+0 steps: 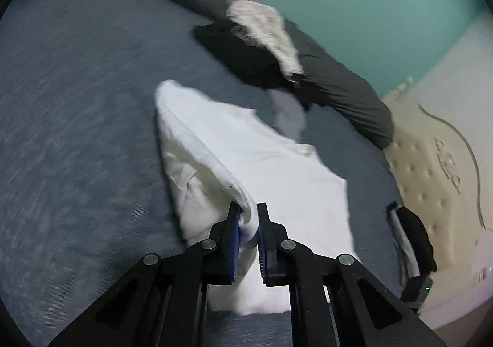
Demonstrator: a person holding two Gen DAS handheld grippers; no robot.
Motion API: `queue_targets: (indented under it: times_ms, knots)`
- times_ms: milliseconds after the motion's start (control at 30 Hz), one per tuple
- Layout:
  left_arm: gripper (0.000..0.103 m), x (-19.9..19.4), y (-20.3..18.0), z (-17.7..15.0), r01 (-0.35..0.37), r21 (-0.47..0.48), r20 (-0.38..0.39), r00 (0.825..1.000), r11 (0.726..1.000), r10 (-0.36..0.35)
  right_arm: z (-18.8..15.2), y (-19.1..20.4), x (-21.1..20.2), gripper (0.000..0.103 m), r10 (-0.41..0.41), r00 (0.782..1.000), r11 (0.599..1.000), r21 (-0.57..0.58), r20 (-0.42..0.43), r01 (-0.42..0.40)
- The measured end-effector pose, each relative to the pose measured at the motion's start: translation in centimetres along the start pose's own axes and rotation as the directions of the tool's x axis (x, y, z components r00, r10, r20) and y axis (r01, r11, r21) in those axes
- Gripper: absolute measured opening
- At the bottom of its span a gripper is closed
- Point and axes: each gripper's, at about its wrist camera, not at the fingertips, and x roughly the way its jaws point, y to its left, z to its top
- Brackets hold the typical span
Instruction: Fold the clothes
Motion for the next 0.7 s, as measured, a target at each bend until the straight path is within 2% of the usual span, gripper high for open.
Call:
queue_targets:
  times_ms: [200, 267, 367, 500, 633, 700]
  knots:
    - [0.010, 3.5, -10.6, 0.7, 0.080, 0.165, -0.046, 0.996, 0.983, -0.074, 0.6, -1.8, -2.2, 0.002, 0.013, 0.999, 0.999, 0.042, 0.037, -0.015]
    - [0.010, 5.3, -14.8, -0.2, 0.115, 0.234, -0.086, 0.992, 0.965, -0.097, 0.6, -2.5, -3.0, 0.002, 0.017, 0.999, 0.998, 0.057, 0.045, -0.020]
    - [0.010, 9.1, -21.2, -3.6, 0.171, 0.348, -0.190, 0.976, 0.922, -0.110, 0.7, -3.9, -3.8, 0.002, 0.020, 0.998, 0.995, 0.092, 0.054, -0.025]
    - [0.010, 13.8, -24.7, -9.5, 0.209, 0.432, -0.336, 0.940, 0.877, -0.058, 1.1, -5.4, -5.2, 0.002, -0.021, 0.997, 0.993, 0.113, 0.073, 0.012]
    - [0.011, 16.7, -25.0, -13.7, 0.189, 0.496, -0.412, 0.910, 0.848, 0.038, 1.4, -6.4, -5.9, 0.003, -0.011, 0.997, 0.992, 0.124, 0.079, 0.001]
    - [0.014, 16.4, -24.8, -13.8, 0.184, 0.484, -0.414, 0.910, 0.855, 0.038, 1.3, -6.8, -5.9, 0.016, 0.014, 0.998, 0.990, 0.136, 0.067, -0.023]
